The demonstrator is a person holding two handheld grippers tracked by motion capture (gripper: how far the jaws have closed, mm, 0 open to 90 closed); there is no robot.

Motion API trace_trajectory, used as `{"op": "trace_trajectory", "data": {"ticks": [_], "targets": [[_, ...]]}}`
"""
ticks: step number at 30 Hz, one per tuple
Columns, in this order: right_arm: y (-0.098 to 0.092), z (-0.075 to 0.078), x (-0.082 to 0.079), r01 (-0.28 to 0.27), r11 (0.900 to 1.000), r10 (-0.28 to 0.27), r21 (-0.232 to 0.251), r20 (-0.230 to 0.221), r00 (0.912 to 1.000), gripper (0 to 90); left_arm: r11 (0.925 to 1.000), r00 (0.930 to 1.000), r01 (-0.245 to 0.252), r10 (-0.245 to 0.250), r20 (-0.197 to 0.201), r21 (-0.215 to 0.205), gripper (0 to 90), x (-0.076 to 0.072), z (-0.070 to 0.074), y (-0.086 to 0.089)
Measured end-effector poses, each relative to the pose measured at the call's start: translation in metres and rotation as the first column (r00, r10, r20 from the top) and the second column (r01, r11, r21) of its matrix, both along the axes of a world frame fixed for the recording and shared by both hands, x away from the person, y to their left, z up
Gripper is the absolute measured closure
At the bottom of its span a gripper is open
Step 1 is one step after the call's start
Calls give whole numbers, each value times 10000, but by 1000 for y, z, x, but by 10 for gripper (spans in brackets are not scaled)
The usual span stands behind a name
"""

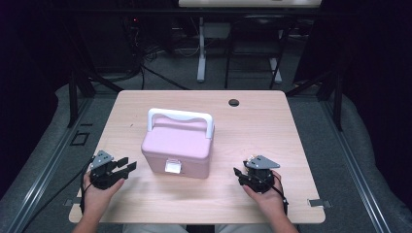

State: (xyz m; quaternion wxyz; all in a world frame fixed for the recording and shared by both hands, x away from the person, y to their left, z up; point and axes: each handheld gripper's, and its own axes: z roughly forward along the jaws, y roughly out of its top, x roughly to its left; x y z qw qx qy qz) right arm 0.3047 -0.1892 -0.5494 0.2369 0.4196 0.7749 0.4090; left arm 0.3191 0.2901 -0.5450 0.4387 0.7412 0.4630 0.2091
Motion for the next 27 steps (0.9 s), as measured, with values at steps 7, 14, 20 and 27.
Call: {"op": "trace_trajectory", "data": {"ticks": [7,14,20,27], "targets": [[0,3,-1,69,9998,-70,173,64,10000,518,9997,9999,-136,136,-26,-203,589,-3,1,4],[3,4,0,9,9999,-8,124,-76,10000,562,9990,9997,-209,205,-98,-386,646,-2,6,6],[6,9,-1,-108,9995,111,311,-94,9999,587,9969,9990,-443,439,-80,-647,676,6,20,9],[11,17,7,-168,9984,183,541,-270,9995,642,9964,9992,-264,239,-314,-808,719,23,27,3]]}}
